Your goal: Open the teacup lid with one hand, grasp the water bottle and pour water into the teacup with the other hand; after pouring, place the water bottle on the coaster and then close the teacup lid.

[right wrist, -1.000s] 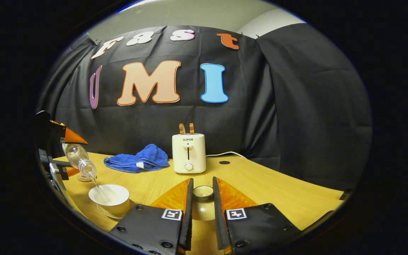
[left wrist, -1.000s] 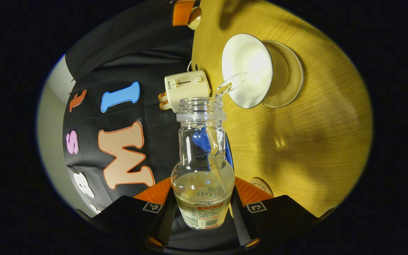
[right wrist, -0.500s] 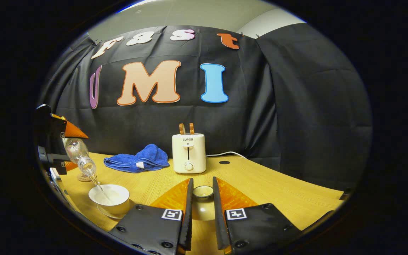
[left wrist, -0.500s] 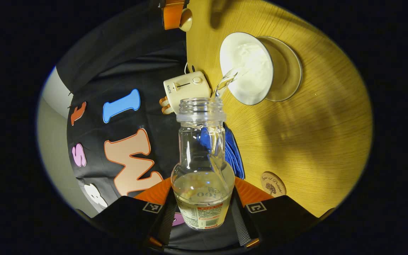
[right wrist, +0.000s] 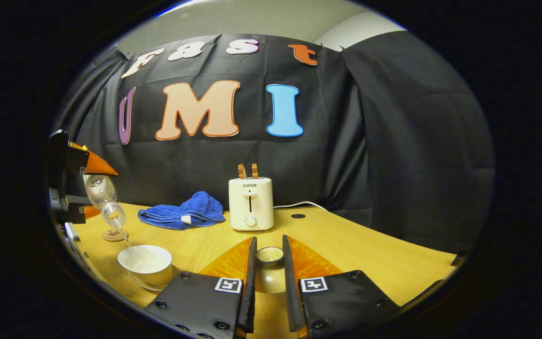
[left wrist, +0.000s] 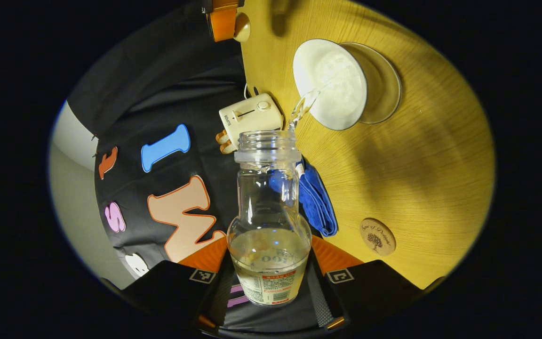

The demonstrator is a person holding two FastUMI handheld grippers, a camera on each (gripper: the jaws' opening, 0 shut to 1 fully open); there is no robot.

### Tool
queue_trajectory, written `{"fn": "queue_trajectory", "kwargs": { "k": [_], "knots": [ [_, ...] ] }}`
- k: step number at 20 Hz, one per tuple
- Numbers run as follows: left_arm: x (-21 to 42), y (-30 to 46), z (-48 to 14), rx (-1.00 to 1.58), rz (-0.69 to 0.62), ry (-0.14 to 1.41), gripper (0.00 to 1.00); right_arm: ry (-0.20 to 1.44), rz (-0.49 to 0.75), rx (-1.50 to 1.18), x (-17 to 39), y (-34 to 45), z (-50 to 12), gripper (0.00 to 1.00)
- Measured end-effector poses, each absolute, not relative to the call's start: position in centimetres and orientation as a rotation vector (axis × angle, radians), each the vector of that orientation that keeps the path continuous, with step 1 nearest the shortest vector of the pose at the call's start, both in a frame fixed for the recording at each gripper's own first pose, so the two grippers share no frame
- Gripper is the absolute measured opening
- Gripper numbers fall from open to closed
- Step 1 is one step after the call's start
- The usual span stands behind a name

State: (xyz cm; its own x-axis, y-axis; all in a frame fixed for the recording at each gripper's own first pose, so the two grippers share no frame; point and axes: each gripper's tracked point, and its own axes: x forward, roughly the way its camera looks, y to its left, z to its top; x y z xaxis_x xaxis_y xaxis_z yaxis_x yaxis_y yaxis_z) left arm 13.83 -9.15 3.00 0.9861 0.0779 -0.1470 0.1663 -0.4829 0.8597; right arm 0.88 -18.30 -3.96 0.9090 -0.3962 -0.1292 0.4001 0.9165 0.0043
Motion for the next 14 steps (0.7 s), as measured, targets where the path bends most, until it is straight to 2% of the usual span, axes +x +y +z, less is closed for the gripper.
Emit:
{"fn": "queue_trajectory", "kwargs": {
  "k": [14],
  "knots": [
    [14.33,-10.10,3.10,2.090,-0.114,0.143,0.70,0.127,-0.410,0.031,0.85,-18.31,-3.91,0.31]
  ]
}}
